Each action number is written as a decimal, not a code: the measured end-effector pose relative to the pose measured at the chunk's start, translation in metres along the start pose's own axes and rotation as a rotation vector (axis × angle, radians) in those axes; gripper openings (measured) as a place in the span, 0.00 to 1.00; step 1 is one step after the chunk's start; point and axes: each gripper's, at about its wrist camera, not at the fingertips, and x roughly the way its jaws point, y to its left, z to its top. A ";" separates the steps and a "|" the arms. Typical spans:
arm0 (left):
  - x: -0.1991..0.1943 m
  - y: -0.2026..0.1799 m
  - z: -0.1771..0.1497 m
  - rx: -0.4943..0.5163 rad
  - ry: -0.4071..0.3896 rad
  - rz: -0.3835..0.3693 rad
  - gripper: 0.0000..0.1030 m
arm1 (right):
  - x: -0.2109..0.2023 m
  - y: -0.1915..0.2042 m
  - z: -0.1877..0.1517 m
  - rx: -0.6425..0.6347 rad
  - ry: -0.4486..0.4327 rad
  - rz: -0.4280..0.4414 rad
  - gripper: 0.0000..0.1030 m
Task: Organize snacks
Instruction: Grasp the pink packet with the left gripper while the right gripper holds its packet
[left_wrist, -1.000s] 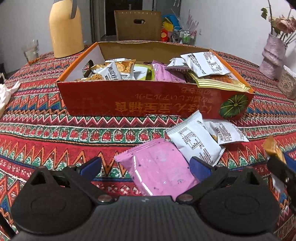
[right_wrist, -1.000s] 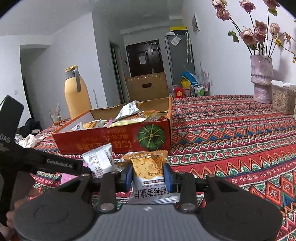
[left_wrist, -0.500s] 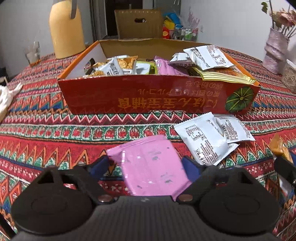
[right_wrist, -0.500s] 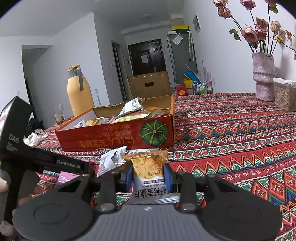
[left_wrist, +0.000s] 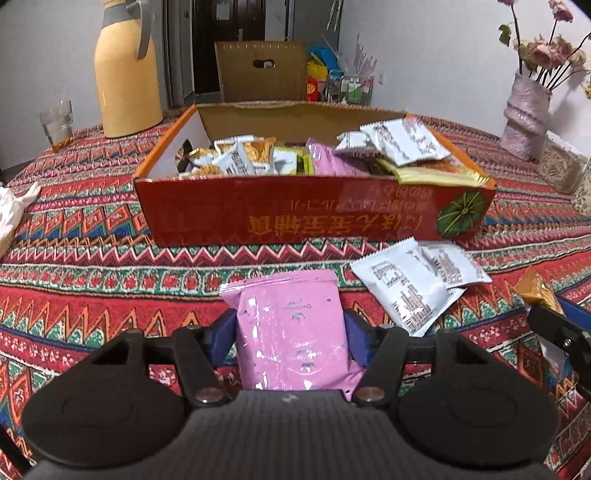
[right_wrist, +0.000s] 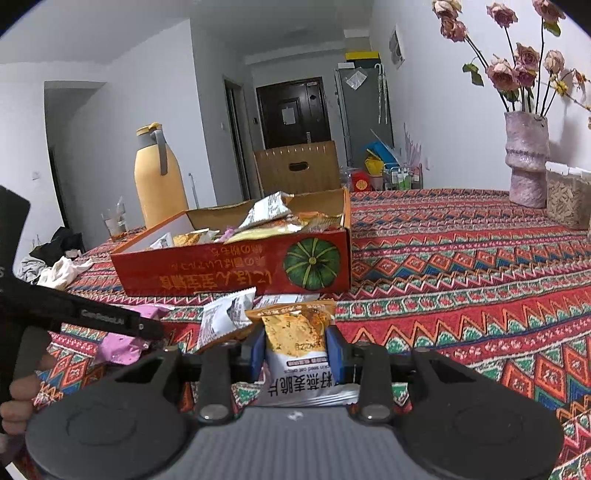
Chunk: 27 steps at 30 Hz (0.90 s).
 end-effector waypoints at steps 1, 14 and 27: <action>-0.003 0.001 0.001 0.002 -0.010 -0.003 0.60 | -0.001 0.001 0.001 -0.004 -0.003 -0.001 0.33; -0.019 0.006 0.016 0.021 -0.086 -0.027 0.34 | 0.006 0.021 0.020 -0.052 -0.030 0.021 0.33; -0.001 0.014 -0.001 0.074 -0.004 -0.032 0.88 | 0.010 0.017 0.011 -0.037 0.002 0.004 0.33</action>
